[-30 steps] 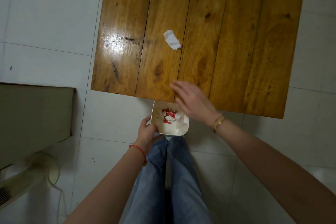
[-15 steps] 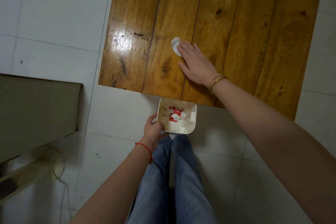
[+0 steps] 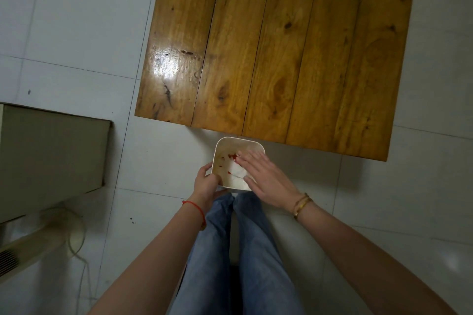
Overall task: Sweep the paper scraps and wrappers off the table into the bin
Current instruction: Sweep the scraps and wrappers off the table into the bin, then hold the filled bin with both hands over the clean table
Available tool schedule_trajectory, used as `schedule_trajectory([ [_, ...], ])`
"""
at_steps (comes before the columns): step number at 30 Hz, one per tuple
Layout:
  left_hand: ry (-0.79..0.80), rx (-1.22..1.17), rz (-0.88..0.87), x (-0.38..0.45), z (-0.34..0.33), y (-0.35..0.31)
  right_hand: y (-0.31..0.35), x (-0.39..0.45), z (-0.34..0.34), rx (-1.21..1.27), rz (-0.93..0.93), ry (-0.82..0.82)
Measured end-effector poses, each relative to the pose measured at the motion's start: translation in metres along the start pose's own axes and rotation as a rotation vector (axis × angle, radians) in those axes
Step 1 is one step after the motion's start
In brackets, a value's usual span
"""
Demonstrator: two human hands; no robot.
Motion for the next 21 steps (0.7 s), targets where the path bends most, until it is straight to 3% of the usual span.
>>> schedule_trajectory([
  [5, 0.003, 0.018, -0.041, -0.036, 0.004, -0.001, -0.017, -0.025, 0.034, 0.214, -0.366, -0.209],
  [9, 0.03, 0.005, -0.106, -0.073, 0.003, -0.012, -0.021, -0.044, 0.053, 0.42, -0.586, -0.247],
  [15, 0.07, 0.05, -0.273, -0.126, -0.009, -0.05, -0.005, -0.053, 0.105, 0.539, -0.542, -0.348],
  [21, -0.027, 0.337, -0.584, -0.151, -0.025, -0.127, -0.006, -0.032, 0.174, 0.587, -0.472, -0.42],
])
Point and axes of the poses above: each hand's wrist, its own x-axis towards the middle knuckle, its own z-axis out of the back of the hand, y = z × x, the point moved 9 cm from there along x, towards the middle knuckle, and after that the axes turned 4 degrees about -y, right-handed, at the moved point
